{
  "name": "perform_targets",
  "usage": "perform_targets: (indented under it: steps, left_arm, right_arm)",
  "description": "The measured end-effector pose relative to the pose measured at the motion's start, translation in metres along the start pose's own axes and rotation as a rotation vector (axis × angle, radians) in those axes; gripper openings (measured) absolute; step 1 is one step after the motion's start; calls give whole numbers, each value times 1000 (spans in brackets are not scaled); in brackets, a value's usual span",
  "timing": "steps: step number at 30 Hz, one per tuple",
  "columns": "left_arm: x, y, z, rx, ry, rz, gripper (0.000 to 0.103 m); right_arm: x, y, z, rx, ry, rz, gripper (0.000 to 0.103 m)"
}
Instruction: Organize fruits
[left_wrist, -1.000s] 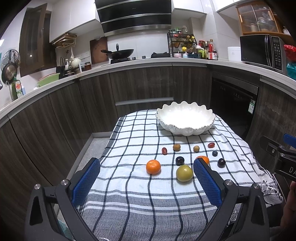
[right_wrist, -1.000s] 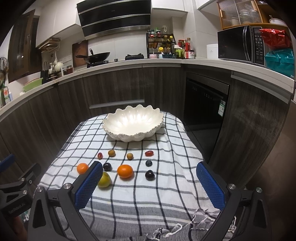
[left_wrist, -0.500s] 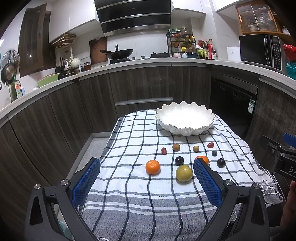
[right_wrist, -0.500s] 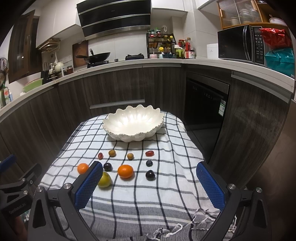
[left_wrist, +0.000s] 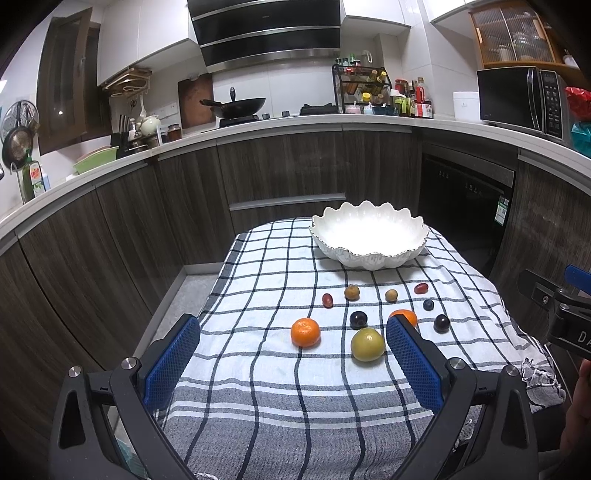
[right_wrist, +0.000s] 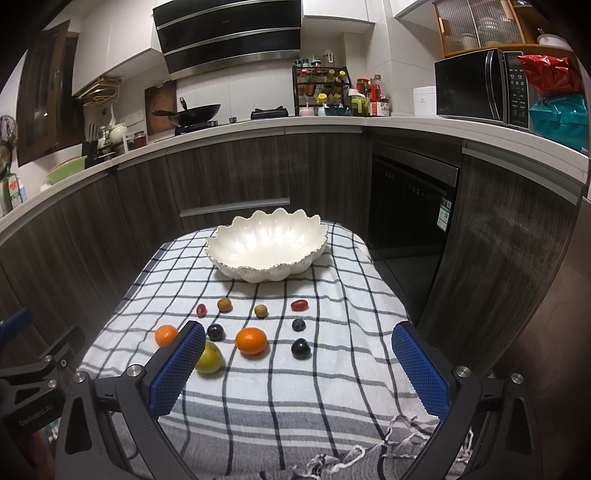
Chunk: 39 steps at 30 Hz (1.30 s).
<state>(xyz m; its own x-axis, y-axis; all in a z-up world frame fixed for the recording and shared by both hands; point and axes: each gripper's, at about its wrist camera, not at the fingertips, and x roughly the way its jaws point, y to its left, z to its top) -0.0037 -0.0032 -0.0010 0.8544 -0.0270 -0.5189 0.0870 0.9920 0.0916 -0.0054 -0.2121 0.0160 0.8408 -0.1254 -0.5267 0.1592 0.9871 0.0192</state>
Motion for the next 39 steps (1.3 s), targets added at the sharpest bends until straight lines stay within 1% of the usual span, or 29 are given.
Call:
perform_targets:
  steps: [6, 15, 24, 30, 34, 39]
  left_arm:
    - [3, 1, 0, 7, 4, 7, 103]
    - [16, -3, 7, 33, 20, 20, 103]
    - [32, -13, 15, 77, 38, 30, 103]
    - [50, -19, 19, 98, 77, 8, 103]
    - [60, -22, 20, 96, 91, 6, 103]
    - [74, -29, 18, 104, 128, -21, 103]
  right_arm:
    - [0, -1, 1, 4, 11, 8, 102]
    - [25, -4, 0, 12, 48, 13, 102]
    - [47, -2, 6, -6, 76, 18, 102]
    - [61, 0, 7, -16, 99, 14, 102]
    - [71, 0, 8, -27, 123, 21, 102]
    - [80, 1, 7, -50, 136, 17, 102]
